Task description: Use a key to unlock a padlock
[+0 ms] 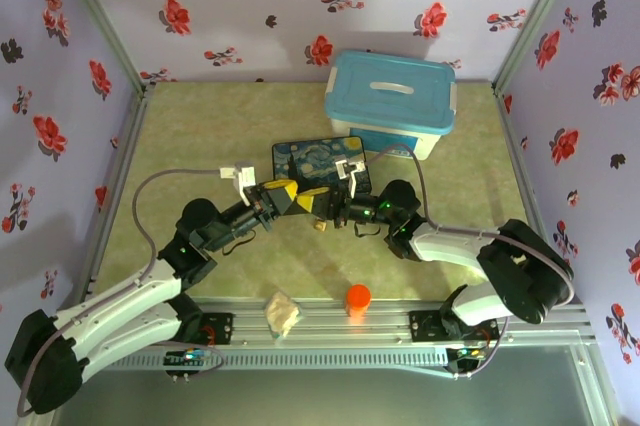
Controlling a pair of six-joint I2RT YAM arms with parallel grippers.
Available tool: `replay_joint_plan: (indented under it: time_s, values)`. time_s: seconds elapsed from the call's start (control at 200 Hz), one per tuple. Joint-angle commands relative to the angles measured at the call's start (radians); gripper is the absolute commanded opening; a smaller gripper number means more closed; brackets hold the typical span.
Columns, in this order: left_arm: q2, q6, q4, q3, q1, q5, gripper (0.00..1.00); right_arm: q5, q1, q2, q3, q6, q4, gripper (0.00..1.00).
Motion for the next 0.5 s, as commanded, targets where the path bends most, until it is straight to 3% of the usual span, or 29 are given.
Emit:
replay_joint_plan:
  time_s: [0.0,0.045,0.065,0.125,0.165,0.295,0.495]
  values:
    - [-0.010,-0.013,0.032,-0.017,0.008,-0.010,0.22,0.007,0.006,-0.001,-0.002,-0.002,0.036,0.00]
    - [-0.016,-0.021,0.013,-0.020,0.009,-0.039,0.57,0.020,0.006,-0.013,-0.009,-0.013,0.019,0.00]
    - [-0.020,-0.023,0.004,-0.021,0.011,-0.053,0.69,0.029,0.005,-0.018,-0.012,-0.021,0.006,0.00]
    - [-0.040,-0.033,-0.026,-0.030,0.012,-0.106,0.90,0.052,0.005,-0.041,-0.019,-0.054,-0.054,0.00]
    - [-0.053,-0.042,-0.055,-0.033,0.013,-0.155,0.98,0.078,0.005,-0.064,-0.021,-0.080,-0.127,0.00]
    - [-0.070,-0.034,-0.189,-0.006,0.012,-0.216,1.00,0.203,0.006,-0.156,-0.009,-0.217,-0.439,0.00]
    - [0.031,-0.003,-0.410,0.093,-0.006,-0.232,0.99,0.557,0.004,-0.269,0.047,-0.401,-0.968,0.00]
